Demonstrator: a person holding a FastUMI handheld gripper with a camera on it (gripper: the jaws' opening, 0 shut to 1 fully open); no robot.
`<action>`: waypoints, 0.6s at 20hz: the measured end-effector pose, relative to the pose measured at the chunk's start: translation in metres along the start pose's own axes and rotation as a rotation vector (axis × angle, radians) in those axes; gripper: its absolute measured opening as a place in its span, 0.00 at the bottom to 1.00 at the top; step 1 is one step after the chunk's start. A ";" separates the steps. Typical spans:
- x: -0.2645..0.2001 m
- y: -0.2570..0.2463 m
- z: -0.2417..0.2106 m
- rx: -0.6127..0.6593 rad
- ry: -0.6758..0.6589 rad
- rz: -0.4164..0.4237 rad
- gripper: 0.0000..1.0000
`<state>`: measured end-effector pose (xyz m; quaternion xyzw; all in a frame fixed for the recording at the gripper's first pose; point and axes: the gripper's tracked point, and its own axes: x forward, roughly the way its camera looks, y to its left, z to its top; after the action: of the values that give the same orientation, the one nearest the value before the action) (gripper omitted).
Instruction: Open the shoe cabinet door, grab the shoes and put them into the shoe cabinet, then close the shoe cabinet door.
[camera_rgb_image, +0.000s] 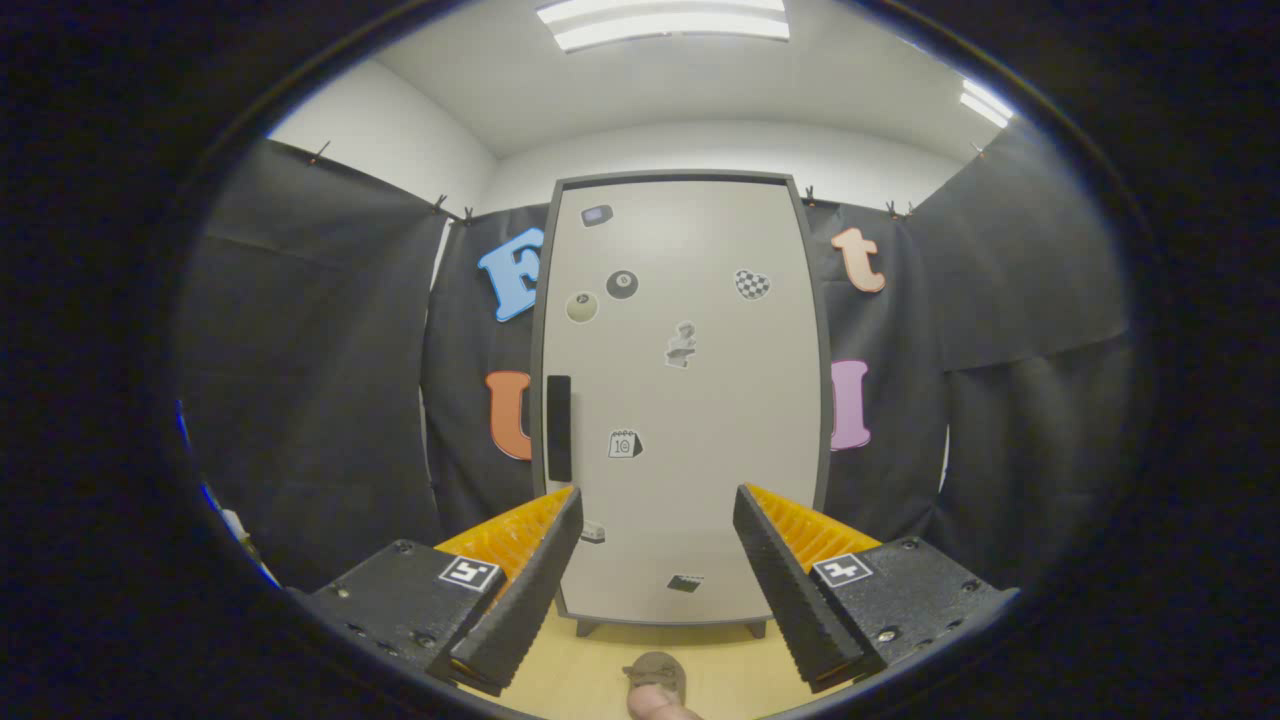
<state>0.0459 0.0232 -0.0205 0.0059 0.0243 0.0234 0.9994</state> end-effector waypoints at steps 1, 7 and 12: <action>0.009 0.002 0.002 0.008 -0.010 0.006 0.99; 0.088 0.031 0.006 -0.050 0.009 0.046 0.99; 0.166 0.083 -0.021 -0.050 0.144 0.200 0.99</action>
<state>0.2068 0.1146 -0.0488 -0.0181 0.0945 0.1239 0.9876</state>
